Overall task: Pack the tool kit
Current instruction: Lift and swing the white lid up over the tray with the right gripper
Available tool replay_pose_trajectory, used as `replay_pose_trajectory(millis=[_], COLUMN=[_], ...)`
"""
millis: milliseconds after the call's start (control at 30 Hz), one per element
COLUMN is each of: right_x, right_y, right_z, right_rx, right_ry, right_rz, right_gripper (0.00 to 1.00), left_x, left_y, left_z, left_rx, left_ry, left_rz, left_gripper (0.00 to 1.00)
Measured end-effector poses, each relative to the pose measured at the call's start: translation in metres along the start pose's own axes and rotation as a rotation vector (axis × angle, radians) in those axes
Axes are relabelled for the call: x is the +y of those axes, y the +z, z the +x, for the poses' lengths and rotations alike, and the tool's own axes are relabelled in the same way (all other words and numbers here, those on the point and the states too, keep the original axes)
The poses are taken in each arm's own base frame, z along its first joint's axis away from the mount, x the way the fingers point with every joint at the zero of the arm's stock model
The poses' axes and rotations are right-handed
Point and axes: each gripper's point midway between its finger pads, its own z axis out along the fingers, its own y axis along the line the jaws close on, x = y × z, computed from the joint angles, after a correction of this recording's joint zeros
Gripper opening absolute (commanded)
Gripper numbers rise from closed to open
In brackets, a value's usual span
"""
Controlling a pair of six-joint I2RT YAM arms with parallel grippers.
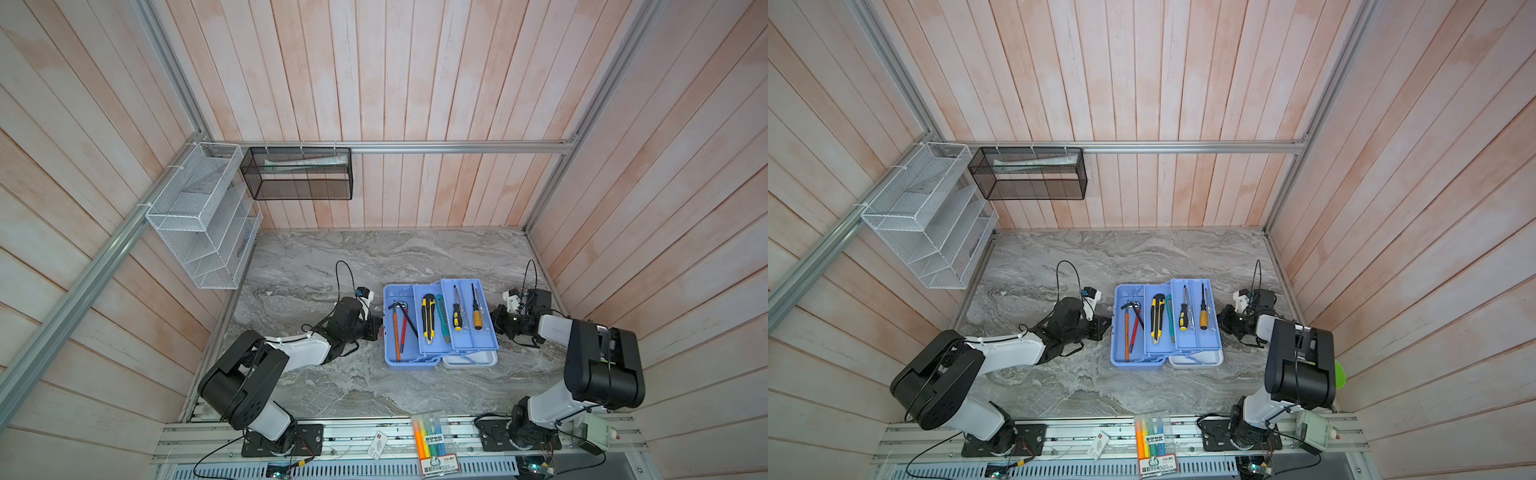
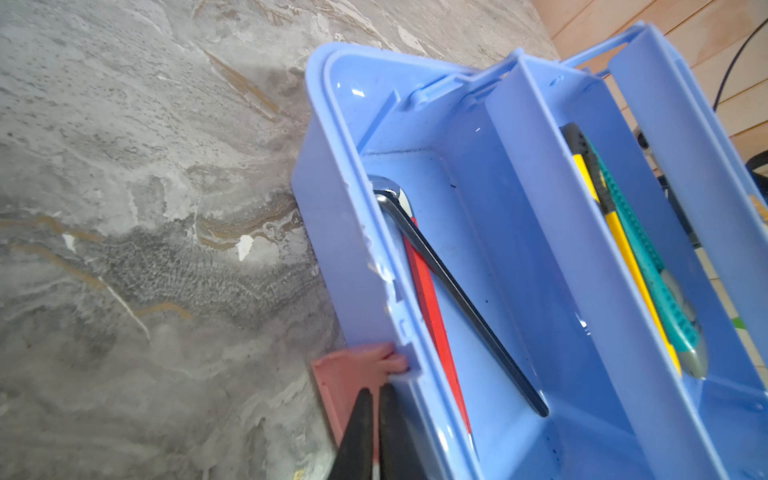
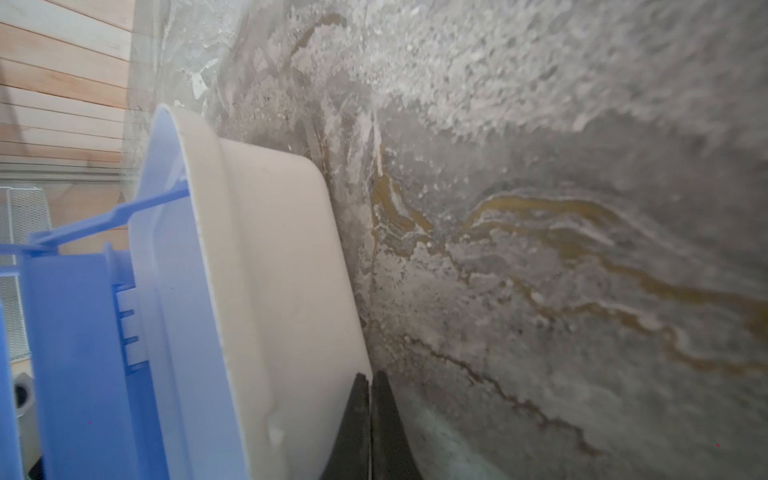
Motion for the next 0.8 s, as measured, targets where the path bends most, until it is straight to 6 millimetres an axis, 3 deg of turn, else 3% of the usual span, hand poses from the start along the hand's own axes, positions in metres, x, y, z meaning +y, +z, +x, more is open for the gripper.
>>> replay_pose_trajectory(millis=[133, 300, 533, 800], right_x=[0.01, 0.025, 0.031, 0.048], right_y=[-0.003, -0.011, -0.019, -0.035], right_z=[-0.005, 0.001, 0.01, 0.005], right_rx=[-0.022, -0.035, -0.045, -0.089], right_ry=[-0.019, -0.029, -0.002, -0.031], right_rz=[-0.061, -0.135, -0.168, -0.198], right_gripper=[0.0, 0.0, 0.0, 0.0], left_x=[0.002, 0.008, 0.012, 0.012], left_y=[0.002, 0.005, 0.004, 0.004], left_z=[0.002, 0.005, 0.004, 0.004], left_rx=[0.005, 0.017, 0.011, 0.012], left_ry=[-0.002, -0.01, -0.015, -0.015], left_rz=[-0.003, -0.017, -0.028, -0.029], left_gripper=[0.09, 0.09, 0.09, 0.09])
